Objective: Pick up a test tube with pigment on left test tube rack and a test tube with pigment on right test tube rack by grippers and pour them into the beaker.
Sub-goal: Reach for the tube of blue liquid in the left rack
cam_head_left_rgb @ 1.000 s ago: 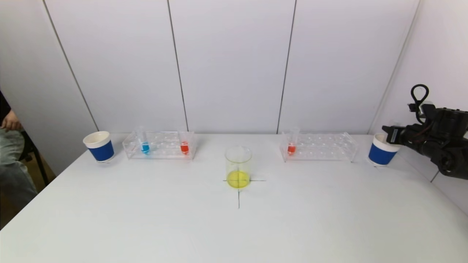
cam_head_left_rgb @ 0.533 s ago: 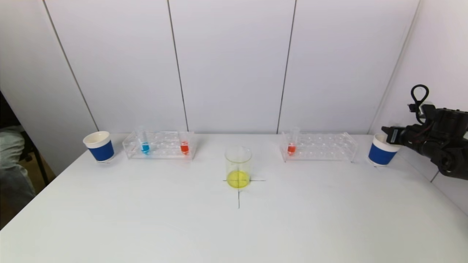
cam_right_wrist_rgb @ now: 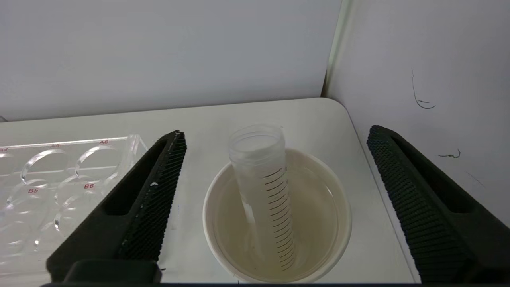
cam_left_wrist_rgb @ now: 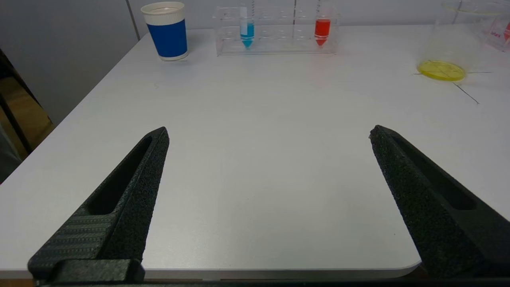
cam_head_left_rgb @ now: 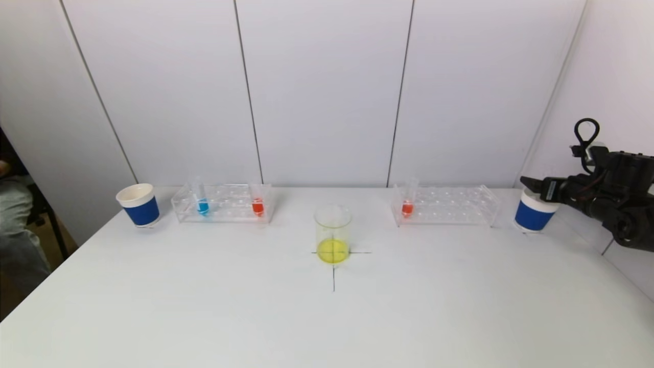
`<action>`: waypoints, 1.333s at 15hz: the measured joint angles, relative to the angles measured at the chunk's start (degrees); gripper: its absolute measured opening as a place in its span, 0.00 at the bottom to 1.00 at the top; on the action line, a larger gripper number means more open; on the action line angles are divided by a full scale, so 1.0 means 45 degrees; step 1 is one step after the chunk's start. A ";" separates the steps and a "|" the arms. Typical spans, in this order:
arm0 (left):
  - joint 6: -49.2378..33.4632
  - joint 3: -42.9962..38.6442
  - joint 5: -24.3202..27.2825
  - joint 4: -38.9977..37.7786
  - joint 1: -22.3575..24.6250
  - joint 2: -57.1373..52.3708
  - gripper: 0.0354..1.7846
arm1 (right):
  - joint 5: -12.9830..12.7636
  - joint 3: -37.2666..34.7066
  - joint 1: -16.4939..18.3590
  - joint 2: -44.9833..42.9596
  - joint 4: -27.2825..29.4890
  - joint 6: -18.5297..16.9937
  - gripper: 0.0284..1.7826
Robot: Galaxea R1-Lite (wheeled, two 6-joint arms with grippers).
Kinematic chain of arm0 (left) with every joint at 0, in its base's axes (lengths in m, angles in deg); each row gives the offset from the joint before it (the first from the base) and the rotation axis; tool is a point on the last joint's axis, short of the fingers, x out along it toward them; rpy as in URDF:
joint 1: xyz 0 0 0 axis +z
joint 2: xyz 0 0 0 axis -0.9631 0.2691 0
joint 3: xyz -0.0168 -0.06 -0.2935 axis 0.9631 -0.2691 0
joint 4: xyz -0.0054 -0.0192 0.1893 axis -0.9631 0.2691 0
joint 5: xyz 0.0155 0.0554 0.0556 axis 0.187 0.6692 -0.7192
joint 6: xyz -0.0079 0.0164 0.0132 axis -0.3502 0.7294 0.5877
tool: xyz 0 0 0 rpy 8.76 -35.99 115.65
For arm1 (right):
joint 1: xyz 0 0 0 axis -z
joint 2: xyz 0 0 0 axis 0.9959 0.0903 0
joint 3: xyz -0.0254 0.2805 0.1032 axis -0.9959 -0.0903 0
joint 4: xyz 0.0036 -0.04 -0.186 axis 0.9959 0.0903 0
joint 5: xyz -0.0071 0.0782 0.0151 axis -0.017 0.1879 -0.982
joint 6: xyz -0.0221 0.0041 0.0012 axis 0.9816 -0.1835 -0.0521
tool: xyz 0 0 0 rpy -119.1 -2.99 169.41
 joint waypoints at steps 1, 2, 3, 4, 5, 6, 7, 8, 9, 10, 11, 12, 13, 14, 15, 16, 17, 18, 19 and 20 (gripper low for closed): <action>0.0005 0.0000 0.0005 0.0000 0.0000 0.0000 0.99 | 0.0000 0.0000 -0.0005 -0.0087 -0.0003 0.0000 0.98; 0.0000 0.0000 0.0000 0.0000 0.0000 0.0000 0.99 | 0.0005 0.0000 -0.0043 -0.0249 -0.0027 -0.0014 0.99; 0.0000 0.0000 0.0005 0.0000 0.0000 0.0000 0.99 | 0.0035 -0.0060 -0.0092 -0.0496 -0.0051 -0.0106 1.00; 0.0005 0.0000 0.0011 0.0000 0.0000 0.0000 0.99 | 0.0087 -0.0146 -0.0184 -0.0807 -0.0046 -0.0263 1.00; 0.0000 0.0000 0.0005 0.0000 0.0000 0.0000 0.99 | 0.0157 -0.0293 -0.0331 -0.1181 -0.0046 -0.0406 1.00; 0.0000 0.0000 0.0005 0.0000 0.0000 0.0000 0.99 | 0.0190 -0.0515 -0.0504 -0.1612 -0.0046 -0.0477 1.00; 0.0000 0.0000 0.0005 0.0005 0.0000 0.0000 0.99 | 0.0209 -0.0840 -0.0718 -0.2148 -0.0043 -0.0542 1.00; 0.0000 0.0000 0.0011 -0.0005 0.0000 0.0000 0.99 | 0.0219 -0.1200 -0.0951 -0.2712 -0.0043 -0.0618 0.99; 0.0000 0.0000 0.0011 0.0000 0.0000 0.0000 0.99 | 0.0225 -0.1661 -0.1238 -0.3386 -0.0033 -0.0715 0.99; -0.0005 0.0000 0.0005 0.0005 0.0000 0.0000 0.99 | 0.0228 -0.2094 -0.1539 -0.4061 0.0005 -0.0807 0.99; 0.0000 0.0000 0.0005 0.0000 0.0000 0.0000 0.99 | 0.0228 -0.2603 -0.1864 -0.4760 0.0022 -0.0875 0.99; 0.0000 0.0000 0.0005 0.0000 0.0000 0.0000 0.99 | 0.0228 -0.3123 -0.2189 -0.5494 0.0065 -0.0921 0.99; 0.0000 0.0000 0.0011 0.0000 0.0000 0.0000 0.99 | 0.0219 -0.3706 -0.2511 -0.6301 0.0103 -0.0954 0.99; 0.0000 0.0000 0.0005 0.0005 0.0000 0.0000 0.99 | 0.0214 -0.4264 -0.2782 -0.7057 0.0138 -0.0973 0.99; 0.0000 0.0000 0.0005 0.0000 0.0000 0.0000 0.99 | 0.0214 -0.4868 -0.3010 -0.7805 0.0171 -0.0989 0.99; 0.0000 0.0000 0.0005 0.0000 0.0000 0.0000 0.99 | 0.0219 -0.5434 -0.3156 -0.8550 0.0176 -0.0992 0.99; 0.0000 0.0000 0.0005 0.0000 0.0000 0.0000 0.99 | 0.0209 -0.6131 -0.3272 -0.9408 0.0206 -0.1002 0.99; 0.0000 0.0000 0.0011 -0.0005 0.0000 0.0000 0.99 | 0.0184 -0.6653 -0.3332 -1.0094 0.0206 -0.1013 0.99; 0.0000 0.0000 0.0005 0.0000 0.0000 0.0000 0.99 | 0.0152 -0.7247 -0.3365 -1.0909 0.0214 -0.1016 0.99; 0.0005 0.0000 0.0011 0.0000 0.0000 0.0000 0.99 | 0.0122 -0.7791 -0.3400 -1.1687 0.0274 -0.1027 0.99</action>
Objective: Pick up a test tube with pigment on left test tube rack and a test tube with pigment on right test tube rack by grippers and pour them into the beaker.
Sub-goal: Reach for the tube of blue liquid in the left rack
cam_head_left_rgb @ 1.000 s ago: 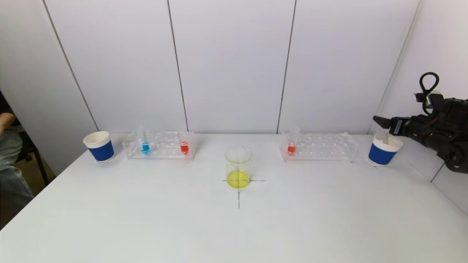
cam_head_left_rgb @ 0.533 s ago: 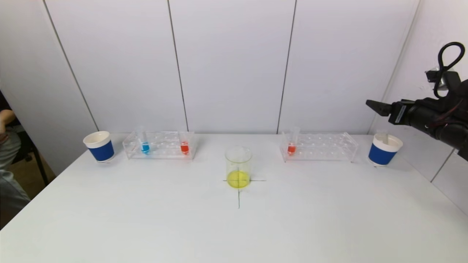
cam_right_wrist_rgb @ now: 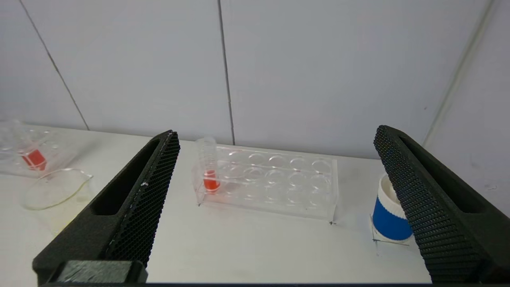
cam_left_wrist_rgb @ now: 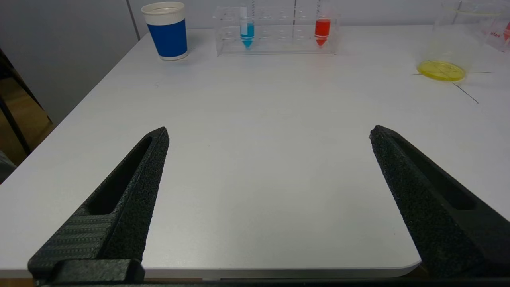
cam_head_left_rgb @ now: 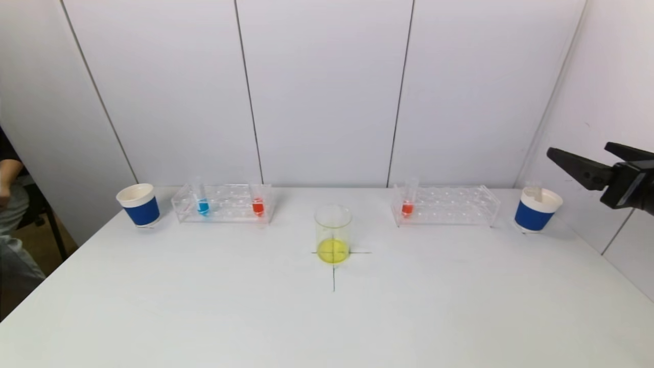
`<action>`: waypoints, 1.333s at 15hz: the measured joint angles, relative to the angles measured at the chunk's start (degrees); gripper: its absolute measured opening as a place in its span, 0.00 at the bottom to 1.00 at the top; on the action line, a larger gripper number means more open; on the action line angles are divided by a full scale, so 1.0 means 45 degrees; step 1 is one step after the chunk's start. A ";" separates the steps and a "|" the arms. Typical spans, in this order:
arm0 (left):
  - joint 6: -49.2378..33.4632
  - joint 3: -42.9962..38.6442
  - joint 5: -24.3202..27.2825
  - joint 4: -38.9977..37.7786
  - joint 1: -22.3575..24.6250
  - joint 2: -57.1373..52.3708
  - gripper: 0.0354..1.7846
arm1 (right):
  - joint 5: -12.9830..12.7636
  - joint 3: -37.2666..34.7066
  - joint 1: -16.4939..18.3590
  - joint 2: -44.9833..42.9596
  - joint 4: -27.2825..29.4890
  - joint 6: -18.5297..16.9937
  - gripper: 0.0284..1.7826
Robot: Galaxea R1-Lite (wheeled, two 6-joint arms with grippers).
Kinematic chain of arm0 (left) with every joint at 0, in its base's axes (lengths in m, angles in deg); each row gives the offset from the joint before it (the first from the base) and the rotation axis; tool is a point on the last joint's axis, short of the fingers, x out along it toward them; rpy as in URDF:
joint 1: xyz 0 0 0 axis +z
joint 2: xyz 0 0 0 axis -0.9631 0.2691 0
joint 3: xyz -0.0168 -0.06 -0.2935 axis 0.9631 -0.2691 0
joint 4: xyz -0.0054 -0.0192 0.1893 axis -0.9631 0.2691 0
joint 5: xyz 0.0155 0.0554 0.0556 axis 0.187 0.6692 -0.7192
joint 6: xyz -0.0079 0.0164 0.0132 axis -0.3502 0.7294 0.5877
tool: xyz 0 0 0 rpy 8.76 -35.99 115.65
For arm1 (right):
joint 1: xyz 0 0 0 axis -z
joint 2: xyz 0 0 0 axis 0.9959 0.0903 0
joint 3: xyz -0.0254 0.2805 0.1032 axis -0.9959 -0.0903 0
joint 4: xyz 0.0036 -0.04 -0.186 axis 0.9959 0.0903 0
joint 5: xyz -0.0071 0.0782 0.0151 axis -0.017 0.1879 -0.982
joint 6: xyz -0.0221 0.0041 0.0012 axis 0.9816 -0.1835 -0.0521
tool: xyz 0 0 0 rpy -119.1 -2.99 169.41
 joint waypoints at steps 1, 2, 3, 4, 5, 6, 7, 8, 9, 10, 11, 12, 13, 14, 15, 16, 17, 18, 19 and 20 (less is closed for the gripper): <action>-0.0005 0.0000 0.0000 -0.0005 0.0000 0.0000 0.99 | -0.0019 -0.0496 0.0000 -0.0796 0.0122 -0.0005 0.99; -0.0005 0.0000 -0.0011 -0.0005 0.0000 0.0000 0.99 | -0.0024 -0.0951 -0.0008 -0.1647 0.0436 -0.0019 0.99; -0.0005 0.0000 0.0000 0.0000 0.0000 0.0000 0.99 | -0.0014 -0.1306 -0.0008 -0.2544 0.0864 -0.0049 0.99; -0.0005 0.0000 0.0000 0.0000 0.0000 0.0000 0.99 | 0.0011 -0.1606 -0.0014 -0.3579 0.1539 -0.0098 0.99; -0.0005 0.0000 -0.0005 0.0000 0.0000 0.0000 0.99 | 0.0038 -0.1793 -0.0014 -0.4594 0.2303 -0.0152 0.99; -0.0005 0.0000 0.0000 0.0000 0.0000 0.0000 0.99 | 0.0054 -0.1904 -0.0019 -0.5635 0.3205 -0.0214 0.99; -0.0005 0.0000 -0.0005 0.0000 0.0000 0.0000 0.99 | 0.0073 -0.1953 -0.0024 -0.6683 0.4191 -0.0282 0.99; -0.0005 0.0000 -0.0011 0.0000 0.0000 0.0000 0.99 | 0.0098 -0.1972 -0.0033 -0.7791 0.5337 -0.0349 0.99; -0.0005 0.0000 -0.0011 0.0000 0.0000 0.0000 0.99 | 0.0130 -0.1972 -0.0038 -0.8766 0.6415 -0.0404 0.99; 0.0000 0.0000 -0.0005 0.0005 0.0000 0.0000 0.99 | 0.0171 -0.1972 -0.0043 -0.9671 0.7461 -0.0442 0.99; 0.0000 0.0000 -0.0005 0.0000 0.0000 0.0000 0.99 | 0.0228 -0.1991 -0.0049 -1.0541 0.8452 -0.0466 0.99; -0.0005 0.0000 -0.0011 0.0000 0.0000 0.0000 0.99 | 0.0282 -0.2040 -0.0049 -1.1313 0.9232 -0.0485 0.99; 0.0000 0.0000 -0.0005 0.0005 0.0000 0.0000 0.99 | 0.0276 -0.2083 -0.0057 -1.1920 0.9807 -0.0496 0.99; -0.0005 0.0000 -0.0005 0.0000 0.0000 0.0000 0.99 | 0.0200 -0.2089 -0.0087 -1.2380 1.0218 -0.0526 0.99; 0.0000 0.0000 0.0000 0.0000 0.0000 0.0000 0.99 | 0.0141 -0.2089 -0.0165 -1.2746 1.0329 -0.0539 0.99; 0.0000 0.0000 0.0000 0.0000 0.0000 0.0000 0.99 | 0.0135 -0.2108 -0.0282 -1.3152 1.0481 -0.0534 0.99; 0.0000 0.0000 0.0000 0.0000 0.0000 0.0000 0.99 | 0.0171 -0.2108 -0.0406 -1.3599 1.0828 -0.0528 0.99; 0.0000 0.0000 0.0000 -0.0005 0.0000 0.0000 0.99 | 0.0209 -0.2059 -0.0528 -1.4106 1.1435 -0.0520 0.99; -0.0005 0.0000 -0.0005 -0.0005 0.0000 0.0000 0.99 | 0.0200 -0.1980 -0.0618 -1.4640 1.2134 -0.0515 0.99; -0.0005 0.0000 0.0000 -0.0005 0.0000 0.0000 0.99 | 0.0146 -0.1942 -0.0685 -1.5173 1.2789 -0.0501 0.99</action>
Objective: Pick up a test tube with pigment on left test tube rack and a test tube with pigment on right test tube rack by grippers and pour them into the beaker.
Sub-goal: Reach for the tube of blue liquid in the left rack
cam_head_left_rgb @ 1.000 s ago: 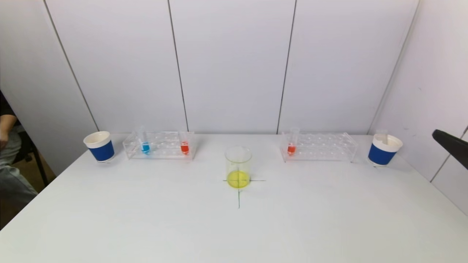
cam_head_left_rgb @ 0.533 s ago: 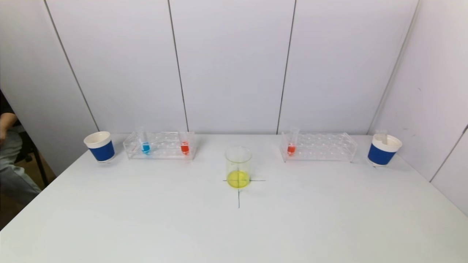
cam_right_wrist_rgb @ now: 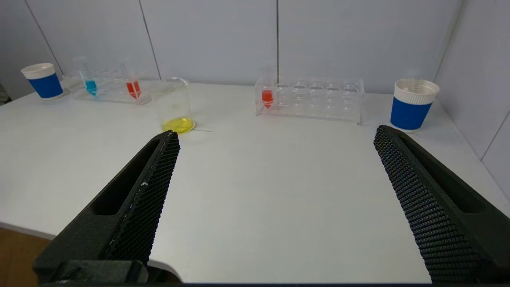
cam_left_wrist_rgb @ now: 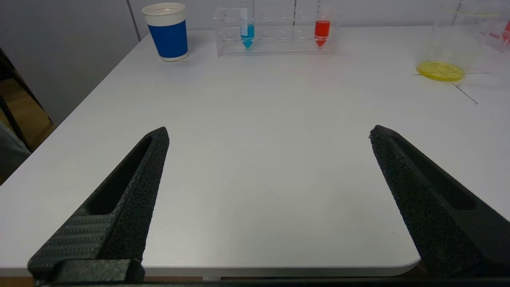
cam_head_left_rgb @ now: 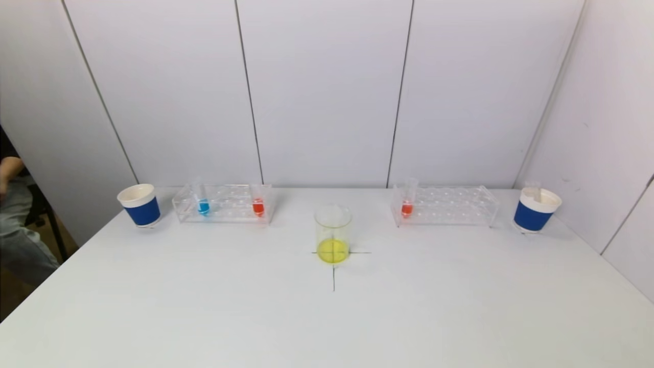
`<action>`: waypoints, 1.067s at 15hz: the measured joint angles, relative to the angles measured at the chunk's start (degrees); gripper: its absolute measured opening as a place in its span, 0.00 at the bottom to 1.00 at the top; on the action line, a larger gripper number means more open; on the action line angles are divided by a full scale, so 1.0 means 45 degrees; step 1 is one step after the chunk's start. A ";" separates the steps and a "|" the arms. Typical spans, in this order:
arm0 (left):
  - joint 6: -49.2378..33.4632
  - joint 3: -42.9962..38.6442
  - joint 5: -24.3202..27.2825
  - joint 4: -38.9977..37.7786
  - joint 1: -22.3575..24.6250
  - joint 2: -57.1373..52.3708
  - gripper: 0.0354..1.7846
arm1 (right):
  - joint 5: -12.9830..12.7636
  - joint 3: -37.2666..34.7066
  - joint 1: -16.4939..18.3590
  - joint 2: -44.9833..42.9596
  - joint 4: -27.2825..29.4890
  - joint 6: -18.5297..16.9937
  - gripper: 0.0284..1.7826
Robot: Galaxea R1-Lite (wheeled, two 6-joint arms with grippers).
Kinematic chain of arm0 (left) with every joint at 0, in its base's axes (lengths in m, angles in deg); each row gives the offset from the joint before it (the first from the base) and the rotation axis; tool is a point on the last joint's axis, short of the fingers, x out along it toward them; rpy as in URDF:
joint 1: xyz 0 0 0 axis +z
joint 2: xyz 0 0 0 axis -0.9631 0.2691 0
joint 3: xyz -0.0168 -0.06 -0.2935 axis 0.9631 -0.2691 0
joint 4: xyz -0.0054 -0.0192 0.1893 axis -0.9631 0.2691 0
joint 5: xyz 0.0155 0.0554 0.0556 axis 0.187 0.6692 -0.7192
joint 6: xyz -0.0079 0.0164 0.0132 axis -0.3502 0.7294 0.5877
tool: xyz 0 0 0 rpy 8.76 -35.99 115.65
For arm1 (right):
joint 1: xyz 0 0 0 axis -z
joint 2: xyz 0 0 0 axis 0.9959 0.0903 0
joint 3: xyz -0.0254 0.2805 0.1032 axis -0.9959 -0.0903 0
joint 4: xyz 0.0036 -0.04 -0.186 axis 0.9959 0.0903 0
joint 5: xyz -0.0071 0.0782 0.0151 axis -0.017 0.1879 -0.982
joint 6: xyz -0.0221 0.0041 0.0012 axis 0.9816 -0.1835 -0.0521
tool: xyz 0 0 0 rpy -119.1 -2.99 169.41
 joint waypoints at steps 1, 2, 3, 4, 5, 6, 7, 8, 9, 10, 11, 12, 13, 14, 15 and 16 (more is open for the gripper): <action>0.0000 0.0000 -0.0005 0.0000 0.0000 0.0000 0.99 | -0.0171 0.0000 -0.0038 -0.0509 0.0493 0.0079 0.99; 0.0000 0.0000 -0.0011 0.0005 0.0000 0.0000 0.99 | -0.0593 -0.0030 -0.0068 -0.0856 0.0637 0.0133 0.99; 0.0000 0.0000 -0.0005 0.0005 0.0000 0.0000 0.99 | -0.1119 -0.0108 -0.0076 -0.1073 0.0637 0.0255 0.99; 0.0000 0.0000 -0.0005 0.0005 0.0000 0.0000 0.99 | -0.1520 -0.0276 -0.0087 -0.1224 0.0563 0.0439 0.99; 0.0000 0.0000 0.0000 0.0005 0.0000 0.0000 0.99 | -0.1848 -0.0515 -0.0087 -0.1322 0.0306 0.0653 0.99; 0.0000 0.0000 0.0000 0.0005 0.0000 0.0000 0.99 | -0.2173 -0.0894 -0.0098 -0.1395 -0.0377 0.0818 0.99; 0.0000 0.0000 -0.0005 0.0000 0.0000 0.0000 0.99 | -0.2308 -0.1355 -0.0098 -0.1420 -0.1360 0.0889 0.99; 0.0000 0.0000 -0.0011 0.0005 0.0000 0.0000 0.99 | -0.2351 -0.2056 -0.0098 -0.1438 -0.2720 0.1035 0.99; 0.0005 0.0000 -0.0005 0.0005 0.0000 0.0000 0.99 | -0.2376 -0.2880 -0.0098 -0.1444 -0.4120 0.1355 0.99; 0.0000 0.0000 -0.0005 0.0000 0.0000 0.0000 0.99 | -0.2406 -0.3625 -0.0100 -0.1455 -0.5353 0.1810 0.99; 0.0000 0.0000 -0.0005 0.0000 0.0000 0.0000 0.99 | -0.2449 -0.4036 -0.0100 -0.1460 -0.6187 0.2324 0.99; 0.0000 0.0000 -0.0011 0.0005 0.0000 0.0000 0.99 | -0.2503 -0.4264 -0.0111 -0.1466 -0.6450 0.2777 0.99; 0.0000 0.0000 -0.0005 0.0000 0.0000 0.0000 0.99 | -0.2598 -0.4362 -0.0111 -0.1468 -0.6028 0.2882 0.99; 0.0000 0.0000 0.0000 0.0000 0.0000 0.0000 0.99 | -0.2842 -0.4424 -0.0111 -0.1468 -0.5237 0.2918 0.99; 0.0000 0.0000 -0.0005 0.0000 0.0000 0.0000 0.99 | -0.3099 -0.4446 -0.0111 -0.1468 -0.4416 0.2931 0.99; 0.0000 0.0000 -0.0005 0.0005 0.0000 0.0000 0.99 | -0.3170 -0.4459 -0.0111 -0.1468 -0.3619 0.2937 0.99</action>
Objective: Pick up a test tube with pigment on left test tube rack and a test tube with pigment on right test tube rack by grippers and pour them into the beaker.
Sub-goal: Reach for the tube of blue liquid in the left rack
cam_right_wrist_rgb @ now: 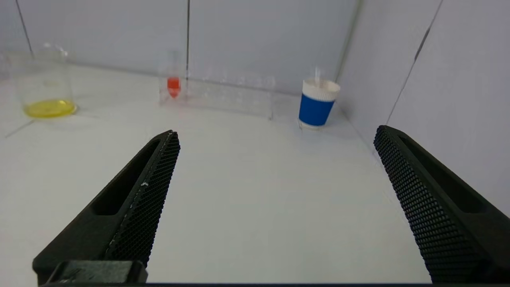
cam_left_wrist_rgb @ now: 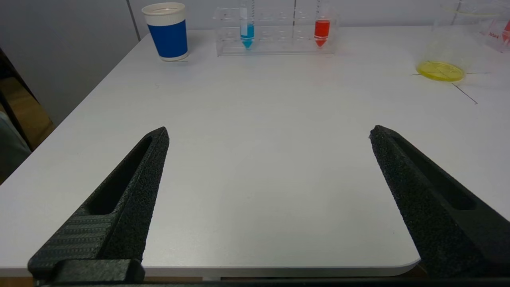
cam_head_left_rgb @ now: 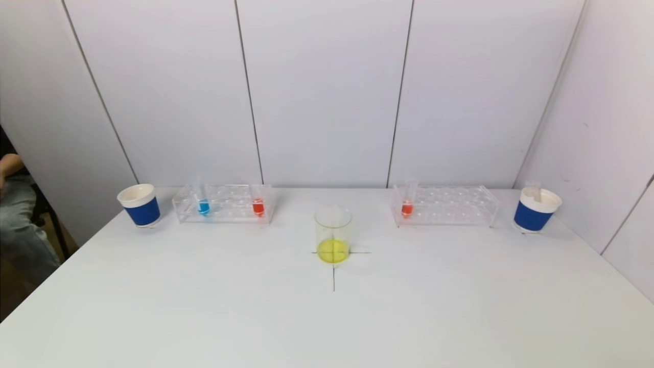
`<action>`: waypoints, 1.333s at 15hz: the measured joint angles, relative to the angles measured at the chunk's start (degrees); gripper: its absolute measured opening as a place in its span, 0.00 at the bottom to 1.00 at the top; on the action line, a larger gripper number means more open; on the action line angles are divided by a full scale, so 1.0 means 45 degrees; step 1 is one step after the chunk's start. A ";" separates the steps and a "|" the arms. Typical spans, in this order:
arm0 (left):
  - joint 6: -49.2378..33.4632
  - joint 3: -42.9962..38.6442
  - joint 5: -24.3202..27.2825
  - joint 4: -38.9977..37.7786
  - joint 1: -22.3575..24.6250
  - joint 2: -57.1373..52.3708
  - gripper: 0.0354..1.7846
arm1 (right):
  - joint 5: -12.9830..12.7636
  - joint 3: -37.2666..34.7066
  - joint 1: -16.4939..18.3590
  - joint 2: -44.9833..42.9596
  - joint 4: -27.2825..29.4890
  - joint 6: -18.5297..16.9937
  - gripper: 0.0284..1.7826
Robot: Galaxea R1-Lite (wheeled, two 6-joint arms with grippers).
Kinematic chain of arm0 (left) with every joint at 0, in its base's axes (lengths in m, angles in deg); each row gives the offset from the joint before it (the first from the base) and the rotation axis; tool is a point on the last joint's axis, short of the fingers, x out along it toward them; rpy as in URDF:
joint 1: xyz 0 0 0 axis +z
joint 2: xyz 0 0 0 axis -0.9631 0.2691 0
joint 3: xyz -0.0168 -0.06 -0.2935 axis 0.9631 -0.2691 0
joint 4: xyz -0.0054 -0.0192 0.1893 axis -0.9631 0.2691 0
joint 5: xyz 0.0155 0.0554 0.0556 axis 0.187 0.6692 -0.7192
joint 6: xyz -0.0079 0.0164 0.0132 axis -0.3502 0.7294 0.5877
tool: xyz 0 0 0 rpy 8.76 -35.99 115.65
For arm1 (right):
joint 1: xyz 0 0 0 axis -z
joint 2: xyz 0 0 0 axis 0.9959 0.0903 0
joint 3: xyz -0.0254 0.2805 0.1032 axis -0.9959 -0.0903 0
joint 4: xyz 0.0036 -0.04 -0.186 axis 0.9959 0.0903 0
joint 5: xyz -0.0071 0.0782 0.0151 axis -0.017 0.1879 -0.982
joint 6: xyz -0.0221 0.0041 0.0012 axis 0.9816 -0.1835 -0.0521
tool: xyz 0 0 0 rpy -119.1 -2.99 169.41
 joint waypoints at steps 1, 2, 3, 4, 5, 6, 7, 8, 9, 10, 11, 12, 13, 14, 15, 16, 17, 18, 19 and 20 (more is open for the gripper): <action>0.0005 0.0000 0.0005 0.0000 0.0000 0.0000 0.99 | 0.0065 -0.0011 0.0000 0.0000 0.0582 -0.0049 0.99; -0.0005 0.0000 0.0000 0.0000 0.0000 0.0000 0.99 | 0.0200 -0.0011 0.0000 0.0000 0.0943 -0.0005 0.99; 0.0000 0.0000 0.0000 -0.0005 0.0000 0.0000 0.99 | 0.0314 -0.0005 0.0000 0.0000 0.1355 0.0000 0.99; 0.0005 0.0000 0.0000 -0.0005 0.0000 0.0000 0.99 | 0.0366 0.0024 -0.0005 0.0000 0.1604 -0.0154 0.99; 0.0000 0.0000 -0.0005 0.0000 0.0000 0.0000 0.99 | 0.0431 0.0035 -0.0005 0.0000 0.1579 -0.0417 0.99; 0.0000 0.0000 0.0000 -0.0005 0.0000 0.0000 0.99 | 0.0409 0.0035 0.0000 0.0000 0.1533 -0.0539 0.99; 0.0000 0.0000 0.0000 0.0000 0.0000 0.0000 0.99 | 0.0390 0.0030 0.0000 0.0000 0.1541 -0.0574 0.99; 0.0000 0.0000 0.0000 0.0000 0.0000 0.0000 0.99 | 0.0303 0.0011 -0.0005 0.0000 0.1541 -0.0637 0.99; 0.0000 0.0000 0.0000 -0.0005 0.0000 0.0000 0.99 | 0.0274 0.0005 -0.0005 0.0000 0.1541 -0.0729 0.99; 0.0000 0.0000 0.0000 -0.0005 0.0000 0.0000 0.99 | 0.0265 -0.0005 0.0000 0.0000 0.1541 -0.0845 0.99; 0.0000 0.0000 -0.0005 0.0000 0.0000 0.0000 0.99 | 0.0244 -0.0005 0.0000 0.0000 0.1541 -0.0937 0.99; 0.0000 0.0000 0.0000 0.0000 0.0000 0.0000 0.99 | 0.0236 -0.0011 0.0000 0.0000 0.1541 -0.0967 0.99; 0.0000 0.0000 -0.0005 0.0000 0.0000 0.0000 0.99 | 0.0241 -0.0011 0.0000 0.0000 0.1541 -0.0973 0.99; 0.0000 0.0000 -0.0005 -0.0005 0.0000 0.0000 0.99 | 0.0236 -0.0011 0.0000 0.0000 0.1547 -0.0967 0.99; 0.0000 0.0000 0.0000 -0.0005 0.0000 0.0000 0.99 | 0.0236 -0.0011 0.0000 0.0000 0.1547 -0.0967 0.99; 0.0000 0.0000 -0.0005 -0.0005 0.0000 0.0000 0.99 | 0.0236 -0.0011 0.0000 0.0000 0.1547 -0.0962 0.99; -0.0024 0.0000 -0.0005 -0.0005 0.0000 0.0000 0.99 | 0.0241 -0.0011 0.0000 0.0000 0.1541 -0.0973 0.99; 0.0011 0.0000 -0.0005 -0.0005 0.0000 0.0000 0.99 | 0.0236 -0.0011 0.0000 0.0000 0.1547 -0.0967 0.99; 0.0095 0.0000 -0.0005 0.0005 0.0000 0.0000 0.99 | 0.0236 -0.0011 0.0000 0.0000 0.1541 -0.0975 0.99; 0.0187 0.0000 -0.0027 0.0005 0.0000 0.0000 0.99 | 0.0236 -0.0011 0.0000 0.0000 0.1547 -0.0973 0.99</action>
